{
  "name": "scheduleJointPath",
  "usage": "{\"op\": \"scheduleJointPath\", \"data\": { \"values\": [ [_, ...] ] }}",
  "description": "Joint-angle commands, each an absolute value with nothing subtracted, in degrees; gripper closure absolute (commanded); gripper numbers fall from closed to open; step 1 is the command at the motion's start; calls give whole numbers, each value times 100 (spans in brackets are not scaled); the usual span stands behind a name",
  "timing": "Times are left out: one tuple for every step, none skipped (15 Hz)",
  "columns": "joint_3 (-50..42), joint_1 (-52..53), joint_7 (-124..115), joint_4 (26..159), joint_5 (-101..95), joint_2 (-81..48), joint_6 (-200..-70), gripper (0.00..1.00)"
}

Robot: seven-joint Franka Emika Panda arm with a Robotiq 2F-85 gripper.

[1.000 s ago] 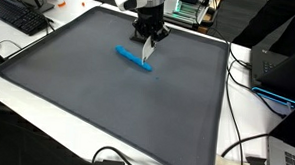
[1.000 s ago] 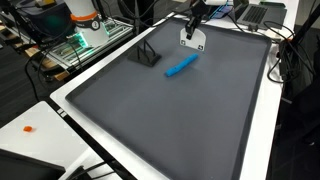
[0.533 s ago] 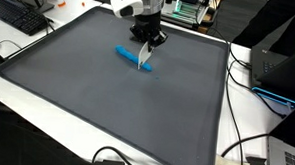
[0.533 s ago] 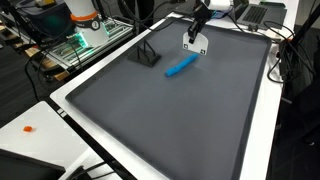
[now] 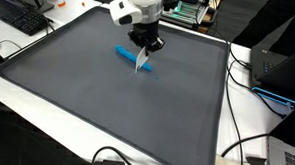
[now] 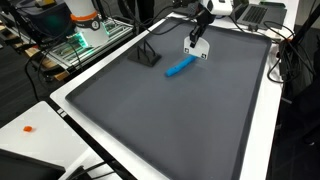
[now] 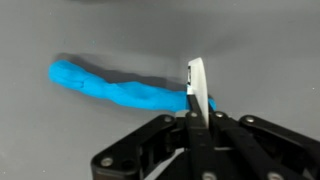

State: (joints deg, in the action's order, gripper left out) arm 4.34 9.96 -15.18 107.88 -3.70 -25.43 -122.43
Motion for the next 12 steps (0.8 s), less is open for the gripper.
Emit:
{"op": "scheduleJointPath", "data": {
  "values": [
    [328,1125,-1670,10685,-532,-2726,-12333,99],
    [323,1131,-1669,10680,-532,-2752,-12362,99],
    [312,1140,-1672,10681,-544,-2773,-12412,99],
    [303,1146,-1676,10673,-551,-2796,-12450,99],
    [297,1147,-1664,10667,-547,-2819,-12477,99],
    [285,1152,-1667,10661,-551,-2845,-12475,99],
    [280,1151,-1663,10658,-543,-2863,-12481,99],
    [274,1151,-1663,10649,-541,-2888,-12483,99],
    [270,1149,-1656,10632,-536,-2919,-12477,99],
    [268,1145,-1650,10615,-528,-2950,-12461,99],
    [263,1145,-1648,10595,-526,-2982,-12437,99],
    [266,1134,-1636,10575,-500,-3017,-12409,99]
  ]
}}
